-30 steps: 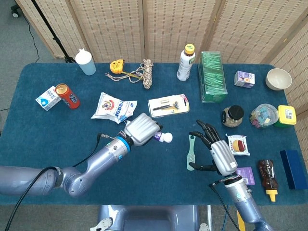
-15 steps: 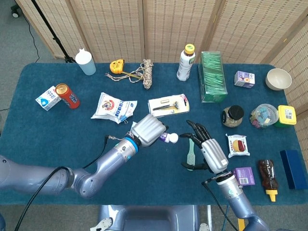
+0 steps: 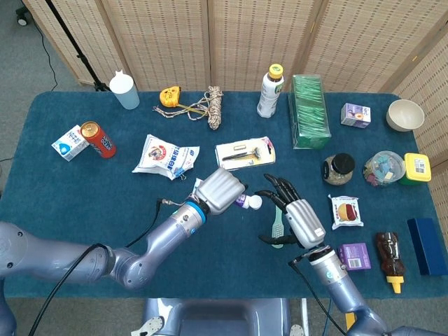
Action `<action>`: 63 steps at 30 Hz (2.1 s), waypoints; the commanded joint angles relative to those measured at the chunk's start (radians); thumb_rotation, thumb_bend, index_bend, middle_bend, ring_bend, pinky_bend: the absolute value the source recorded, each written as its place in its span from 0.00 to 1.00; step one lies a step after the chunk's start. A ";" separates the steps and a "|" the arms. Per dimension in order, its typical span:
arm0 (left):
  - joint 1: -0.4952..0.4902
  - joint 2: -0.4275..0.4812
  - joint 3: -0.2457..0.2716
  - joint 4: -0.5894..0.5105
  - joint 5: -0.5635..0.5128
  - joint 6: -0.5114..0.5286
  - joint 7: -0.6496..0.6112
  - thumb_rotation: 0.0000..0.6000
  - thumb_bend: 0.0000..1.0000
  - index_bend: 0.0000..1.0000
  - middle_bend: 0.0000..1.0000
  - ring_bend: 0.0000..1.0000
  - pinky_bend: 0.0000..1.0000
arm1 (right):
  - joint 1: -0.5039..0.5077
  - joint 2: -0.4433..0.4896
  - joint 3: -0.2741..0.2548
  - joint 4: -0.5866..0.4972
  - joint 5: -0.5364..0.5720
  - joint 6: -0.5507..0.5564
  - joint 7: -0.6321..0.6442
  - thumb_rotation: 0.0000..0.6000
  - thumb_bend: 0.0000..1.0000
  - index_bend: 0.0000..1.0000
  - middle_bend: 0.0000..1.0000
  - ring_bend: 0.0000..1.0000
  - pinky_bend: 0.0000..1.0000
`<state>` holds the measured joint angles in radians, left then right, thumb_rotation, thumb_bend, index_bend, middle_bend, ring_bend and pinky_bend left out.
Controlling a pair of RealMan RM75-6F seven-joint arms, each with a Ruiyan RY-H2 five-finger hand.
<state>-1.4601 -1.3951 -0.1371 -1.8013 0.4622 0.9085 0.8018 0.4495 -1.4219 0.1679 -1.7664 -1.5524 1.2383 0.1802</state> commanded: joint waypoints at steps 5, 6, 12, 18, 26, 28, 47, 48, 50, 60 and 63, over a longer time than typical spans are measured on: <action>-0.008 -0.008 0.003 0.006 -0.013 0.007 0.001 1.00 0.59 0.58 0.50 0.49 0.52 | 0.011 -0.001 0.002 0.003 0.012 -0.010 -0.009 1.00 0.04 0.22 0.00 0.00 0.00; -0.009 -0.010 0.003 0.009 -0.015 0.007 0.000 1.00 0.59 0.58 0.50 0.49 0.52 | 0.013 -0.001 0.001 0.003 0.016 -0.013 -0.010 1.00 0.04 0.23 0.00 0.00 0.00; -0.011 -0.011 0.008 0.012 -0.019 0.011 -0.003 1.00 0.59 0.58 0.50 0.49 0.52 | 0.019 -0.006 -0.004 0.013 0.032 -0.021 -0.020 1.00 0.04 0.34 0.00 0.00 0.00; -0.012 -0.011 0.010 0.012 -0.019 0.013 -0.008 1.00 0.59 0.58 0.50 0.49 0.52 | 0.024 -0.007 -0.008 0.015 0.041 -0.024 -0.025 1.00 0.04 0.36 0.00 0.00 0.00; -0.011 -0.009 0.012 0.006 -0.012 0.015 -0.016 1.00 0.59 0.58 0.50 0.49 0.52 | 0.032 -0.009 -0.011 0.017 0.052 -0.031 -0.035 1.00 0.04 0.34 0.00 0.00 0.00; -0.009 -0.007 0.013 0.003 -0.008 0.017 -0.018 1.00 0.59 0.58 0.50 0.49 0.52 | 0.032 -0.009 -0.012 0.019 0.055 -0.031 -0.034 1.00 0.04 0.34 0.00 0.00 0.00; 0.019 -0.006 0.010 -0.010 0.041 0.054 -0.043 1.00 0.59 0.59 0.51 0.50 0.52 | 0.049 -0.030 -0.018 0.041 0.075 -0.050 -0.029 1.00 0.04 0.34 0.00 0.00 0.00; 0.021 -0.007 0.010 -0.010 0.043 0.056 -0.045 1.00 0.59 0.59 0.51 0.50 0.52 | 0.050 -0.031 -0.018 0.043 0.076 -0.051 -0.029 1.00 0.04 0.34 0.00 0.00 0.00; 0.026 -0.007 0.012 -0.010 0.047 0.056 -0.047 1.00 0.59 0.59 0.51 0.50 0.52 | 0.050 -0.031 -0.018 0.044 0.077 -0.050 -0.030 1.00 0.04 0.34 0.00 0.00 0.00; 0.070 -0.018 0.016 -0.002 0.099 0.070 -0.092 1.00 0.59 0.59 0.51 0.50 0.52 | 0.038 -0.011 -0.027 0.029 0.065 -0.028 -0.020 1.00 0.04 0.32 0.00 0.00 0.00; 0.093 -0.014 0.022 -0.002 0.128 0.071 -0.113 1.00 0.59 0.59 0.51 0.50 0.52 | 0.029 0.002 -0.028 0.023 0.068 -0.018 0.002 1.00 0.04 0.30 0.00 0.00 0.00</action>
<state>-1.3769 -1.4104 -0.1184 -1.8036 0.5792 0.9777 0.6979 0.4823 -1.4256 0.1403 -1.7404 -1.4863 1.2158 0.1742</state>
